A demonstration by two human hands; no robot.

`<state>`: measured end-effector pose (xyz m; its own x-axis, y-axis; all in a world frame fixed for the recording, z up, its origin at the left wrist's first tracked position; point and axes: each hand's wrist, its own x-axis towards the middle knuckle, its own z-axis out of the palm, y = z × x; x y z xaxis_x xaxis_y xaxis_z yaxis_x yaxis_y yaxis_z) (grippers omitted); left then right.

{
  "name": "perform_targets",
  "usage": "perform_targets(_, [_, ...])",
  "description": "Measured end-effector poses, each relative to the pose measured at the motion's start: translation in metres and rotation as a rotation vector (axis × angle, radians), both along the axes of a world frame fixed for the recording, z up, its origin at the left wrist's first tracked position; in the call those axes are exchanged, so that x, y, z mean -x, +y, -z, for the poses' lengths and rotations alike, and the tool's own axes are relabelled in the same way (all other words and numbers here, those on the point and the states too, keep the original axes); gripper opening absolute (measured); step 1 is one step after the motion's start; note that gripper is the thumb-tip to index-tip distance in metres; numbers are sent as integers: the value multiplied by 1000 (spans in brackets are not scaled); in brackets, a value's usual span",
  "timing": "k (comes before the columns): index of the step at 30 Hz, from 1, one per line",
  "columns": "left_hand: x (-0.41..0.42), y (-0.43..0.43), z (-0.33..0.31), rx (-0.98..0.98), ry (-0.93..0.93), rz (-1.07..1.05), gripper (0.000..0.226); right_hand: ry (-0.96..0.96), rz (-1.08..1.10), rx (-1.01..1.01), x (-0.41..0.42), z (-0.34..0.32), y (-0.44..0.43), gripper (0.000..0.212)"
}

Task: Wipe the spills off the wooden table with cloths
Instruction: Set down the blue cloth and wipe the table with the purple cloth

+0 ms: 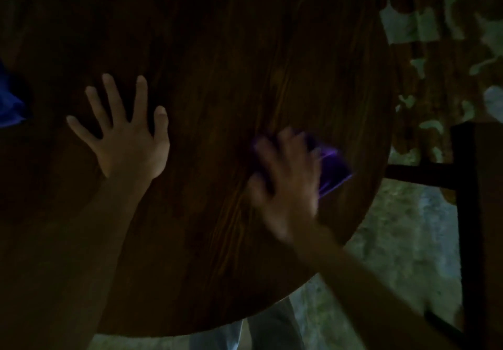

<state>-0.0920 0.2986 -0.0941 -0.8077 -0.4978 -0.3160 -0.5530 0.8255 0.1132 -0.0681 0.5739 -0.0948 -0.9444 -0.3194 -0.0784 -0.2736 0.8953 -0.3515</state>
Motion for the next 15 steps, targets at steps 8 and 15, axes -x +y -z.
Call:
perform_targets(8, [4, -2, 3, -11, -34, -30, 71, -93, -1382, 37, 71, 6, 45, 70])
perform_targets(15, [2, -6, 6, -28, -58, -25, 82, -35, 163, -83, 252, -7, 33, 63])
